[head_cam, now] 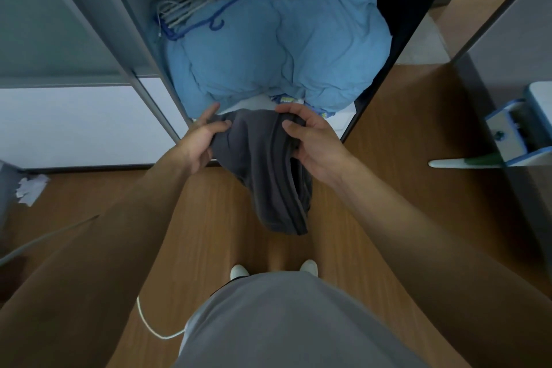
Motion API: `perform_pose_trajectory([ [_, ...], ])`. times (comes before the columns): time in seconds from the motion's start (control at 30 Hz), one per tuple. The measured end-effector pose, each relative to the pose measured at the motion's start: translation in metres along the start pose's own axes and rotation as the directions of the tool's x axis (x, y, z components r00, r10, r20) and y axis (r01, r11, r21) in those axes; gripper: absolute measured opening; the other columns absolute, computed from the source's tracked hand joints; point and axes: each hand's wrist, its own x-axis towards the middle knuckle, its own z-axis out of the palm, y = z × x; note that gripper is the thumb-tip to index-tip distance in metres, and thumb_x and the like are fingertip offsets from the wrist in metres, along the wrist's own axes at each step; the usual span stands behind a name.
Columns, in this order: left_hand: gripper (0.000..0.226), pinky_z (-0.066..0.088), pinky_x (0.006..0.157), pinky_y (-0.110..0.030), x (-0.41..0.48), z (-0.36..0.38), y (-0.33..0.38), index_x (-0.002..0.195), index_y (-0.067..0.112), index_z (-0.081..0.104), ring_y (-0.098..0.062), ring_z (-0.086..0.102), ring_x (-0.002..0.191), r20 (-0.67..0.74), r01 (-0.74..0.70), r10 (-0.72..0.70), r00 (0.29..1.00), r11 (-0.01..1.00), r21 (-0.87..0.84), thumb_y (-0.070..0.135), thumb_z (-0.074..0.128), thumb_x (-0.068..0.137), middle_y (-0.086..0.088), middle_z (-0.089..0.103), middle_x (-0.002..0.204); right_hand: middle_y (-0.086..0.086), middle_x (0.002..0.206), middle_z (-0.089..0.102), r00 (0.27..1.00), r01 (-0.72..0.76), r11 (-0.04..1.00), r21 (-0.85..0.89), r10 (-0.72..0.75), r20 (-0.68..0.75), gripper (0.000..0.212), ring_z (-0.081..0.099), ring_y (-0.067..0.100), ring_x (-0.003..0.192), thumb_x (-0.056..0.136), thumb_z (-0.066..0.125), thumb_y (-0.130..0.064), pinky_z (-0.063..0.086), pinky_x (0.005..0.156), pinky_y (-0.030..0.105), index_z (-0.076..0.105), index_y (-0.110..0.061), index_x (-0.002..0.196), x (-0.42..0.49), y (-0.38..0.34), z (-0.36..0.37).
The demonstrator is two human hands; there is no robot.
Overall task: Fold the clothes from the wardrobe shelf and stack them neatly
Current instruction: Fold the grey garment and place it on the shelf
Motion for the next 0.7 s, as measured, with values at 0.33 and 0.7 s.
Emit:
perform_pose_trajectory([
  [0.33, 0.028, 0.054, 0.082, -0.017, 0.0, 0.037, 0.043, 0.098, 0.031, 0.077, -0.009, 0.069, 0.098, 0.045, -0.259, 0.259, 0.965, 0.909, 0.325, 0.01, 0.061, 0.091, 0.008, 0.075, 0.103, 0.0, 0.115, 0.067, 0.964, 0.073, 0.922, -0.381, -0.163, -0.209, 0.041, 0.065, 0.014, 0.105, 0.088, 0.064, 0.004, 0.055, 0.083, 0.019, 0.068, -0.02, 0.121, 0.006, -0.023, -0.047],
  [0.7, 0.068, 0.043, 0.074, -0.016, -0.004, 0.044, 0.07, 0.13, 0.027, 0.047, -0.008, 0.055, 0.1, 0.231, -0.282, 0.162, 0.959, 0.575, 0.768, 0.015, 0.084, 0.075, 0.004, 0.053, 0.117, 0.0, 0.118, 0.057, 0.968, -0.019, 0.403, -0.915, -0.222, -0.118, 0.05, 0.055, 0.017, 0.11, 0.086, 0.069, -0.003, 0.044, 0.089, 0.024, 0.053, -0.017, 0.131, 0.01, -0.031, -0.036],
])
